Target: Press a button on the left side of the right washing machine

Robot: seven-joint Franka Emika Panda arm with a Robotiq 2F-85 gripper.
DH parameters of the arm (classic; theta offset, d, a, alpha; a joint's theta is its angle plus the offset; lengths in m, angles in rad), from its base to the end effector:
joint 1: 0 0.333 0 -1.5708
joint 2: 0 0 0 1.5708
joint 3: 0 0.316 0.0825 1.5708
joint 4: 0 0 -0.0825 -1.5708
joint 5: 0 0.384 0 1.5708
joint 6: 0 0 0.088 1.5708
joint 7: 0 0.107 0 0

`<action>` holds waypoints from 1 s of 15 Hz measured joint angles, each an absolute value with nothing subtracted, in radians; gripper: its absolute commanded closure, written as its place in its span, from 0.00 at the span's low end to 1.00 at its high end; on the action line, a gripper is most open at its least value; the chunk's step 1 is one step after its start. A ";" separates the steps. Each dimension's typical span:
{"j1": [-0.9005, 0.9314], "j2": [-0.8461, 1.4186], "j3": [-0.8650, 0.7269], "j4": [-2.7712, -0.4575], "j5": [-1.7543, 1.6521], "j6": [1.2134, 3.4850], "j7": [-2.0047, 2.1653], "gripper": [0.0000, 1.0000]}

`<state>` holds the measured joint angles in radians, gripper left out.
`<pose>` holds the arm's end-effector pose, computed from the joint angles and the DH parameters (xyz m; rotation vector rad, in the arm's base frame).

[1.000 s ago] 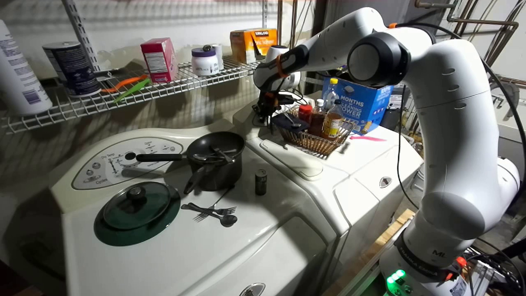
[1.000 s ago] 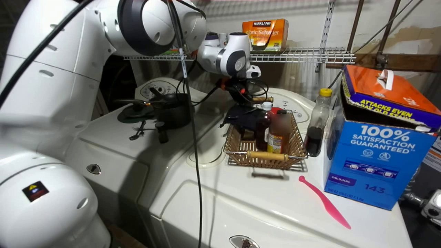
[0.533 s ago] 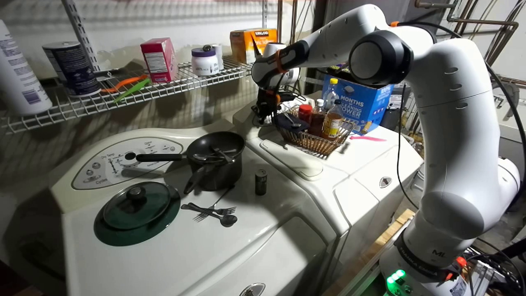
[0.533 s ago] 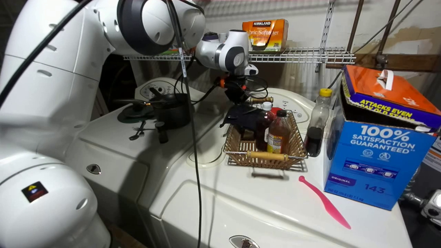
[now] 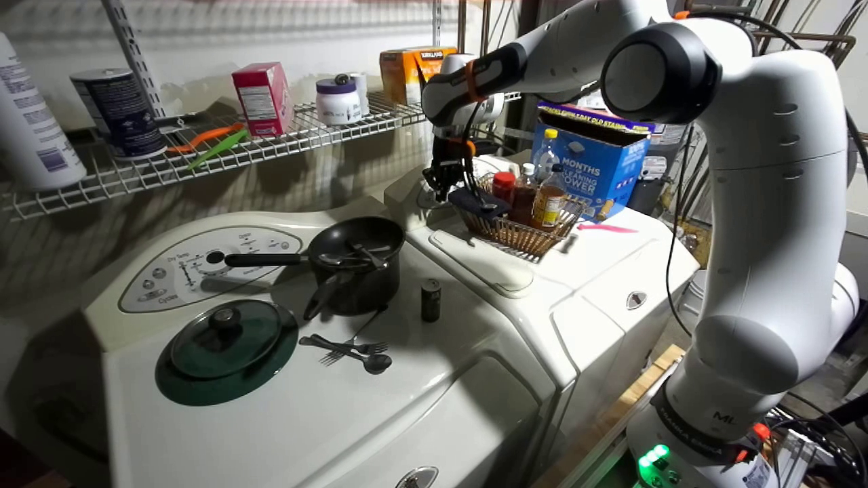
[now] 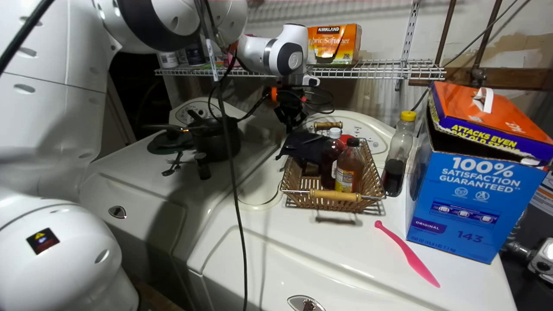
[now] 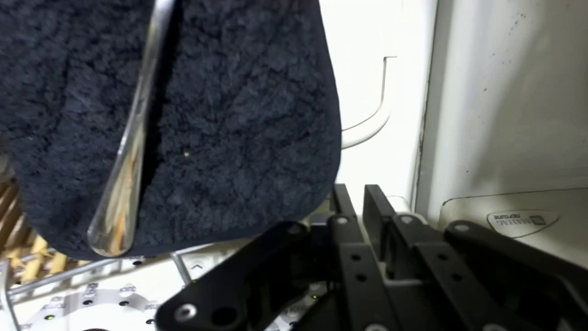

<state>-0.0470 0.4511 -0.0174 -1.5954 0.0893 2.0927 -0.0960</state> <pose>0.6830 -0.0382 0.3763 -3.0736 0.0142 -0.0797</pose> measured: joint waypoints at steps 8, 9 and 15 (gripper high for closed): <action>-0.036 0.127 -0.048 -1.881 -0.075 2.178 0.017 0.01; -0.036 0.084 -0.049 -1.919 -0.114 2.196 0.054 0.00; -0.043 -0.107 -0.051 -2.094 -0.441 2.330 0.338 0.00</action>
